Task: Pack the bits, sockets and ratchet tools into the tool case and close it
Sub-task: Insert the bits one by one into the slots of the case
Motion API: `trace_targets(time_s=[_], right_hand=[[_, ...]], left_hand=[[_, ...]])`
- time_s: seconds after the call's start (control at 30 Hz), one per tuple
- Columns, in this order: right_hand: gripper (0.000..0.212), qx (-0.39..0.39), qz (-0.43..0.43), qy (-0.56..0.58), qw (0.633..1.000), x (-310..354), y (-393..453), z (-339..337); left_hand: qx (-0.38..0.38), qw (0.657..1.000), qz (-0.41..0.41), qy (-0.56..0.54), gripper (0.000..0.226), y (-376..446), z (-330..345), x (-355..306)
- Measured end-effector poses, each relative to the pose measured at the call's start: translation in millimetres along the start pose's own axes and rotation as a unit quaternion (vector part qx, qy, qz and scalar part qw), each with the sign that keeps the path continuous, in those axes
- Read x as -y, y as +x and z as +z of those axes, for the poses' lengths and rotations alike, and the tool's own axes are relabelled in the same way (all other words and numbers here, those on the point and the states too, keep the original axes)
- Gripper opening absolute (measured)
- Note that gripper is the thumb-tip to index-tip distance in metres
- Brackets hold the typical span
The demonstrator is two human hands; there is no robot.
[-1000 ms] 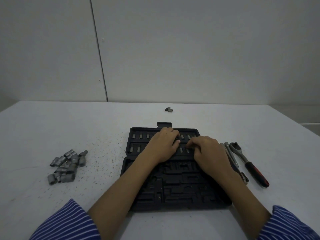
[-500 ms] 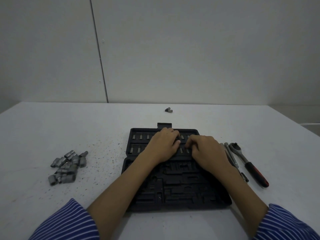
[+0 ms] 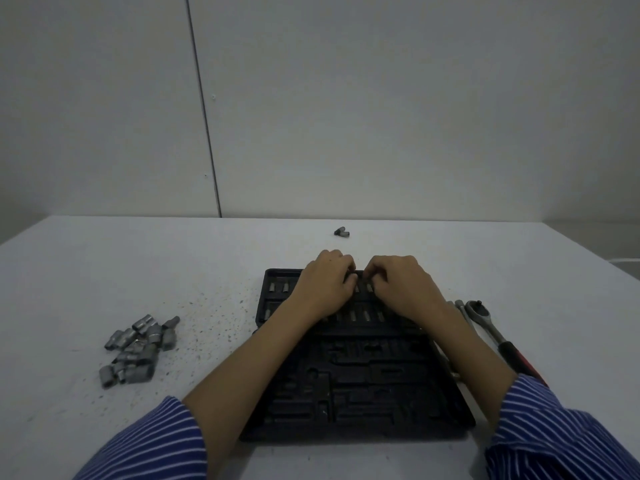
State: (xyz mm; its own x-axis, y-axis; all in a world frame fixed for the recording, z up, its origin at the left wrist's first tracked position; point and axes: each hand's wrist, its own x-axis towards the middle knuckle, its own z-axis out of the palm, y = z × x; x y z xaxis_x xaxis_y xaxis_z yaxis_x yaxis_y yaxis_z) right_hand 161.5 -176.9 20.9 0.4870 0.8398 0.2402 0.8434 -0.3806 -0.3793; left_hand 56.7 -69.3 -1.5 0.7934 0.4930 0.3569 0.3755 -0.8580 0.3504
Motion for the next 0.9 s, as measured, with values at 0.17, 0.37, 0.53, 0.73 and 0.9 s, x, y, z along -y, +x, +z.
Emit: trace_targets(time_s=[0.17, 0.37, 0.53, 0.73, 0.9], right_hand=[[0.027, 0.019, 0.001, -0.01, 1.0, -2, 28, 1], [0.024, 0.027, 0.002, 0.009, 1.0, -6, 63, 6], [0.021, 0.033, 0.002, 0.009, 0.999, -9, 89, 18], [0.024, 0.035, 0.002, -0.003, 0.999, -15, 113, 36], [0.029, 0.032, -0.016, -0.013, 0.999, -16, 129, 47]], left_hand=[[-0.01, 0.999, -0.045, 0.006, 0.028, 20, 3, 4], [0.003, 0.995, -0.101, 0.005, 0.032, 45, 10, 10], [0.004, 0.99, -0.142, 0.003, 0.029, 63, 15, 17], [0.022, 0.989, -0.141, -0.023, 0.03, 71, 23, 25], [0.007, 0.991, -0.128, -0.032, 0.033, 66, 32, 29]])
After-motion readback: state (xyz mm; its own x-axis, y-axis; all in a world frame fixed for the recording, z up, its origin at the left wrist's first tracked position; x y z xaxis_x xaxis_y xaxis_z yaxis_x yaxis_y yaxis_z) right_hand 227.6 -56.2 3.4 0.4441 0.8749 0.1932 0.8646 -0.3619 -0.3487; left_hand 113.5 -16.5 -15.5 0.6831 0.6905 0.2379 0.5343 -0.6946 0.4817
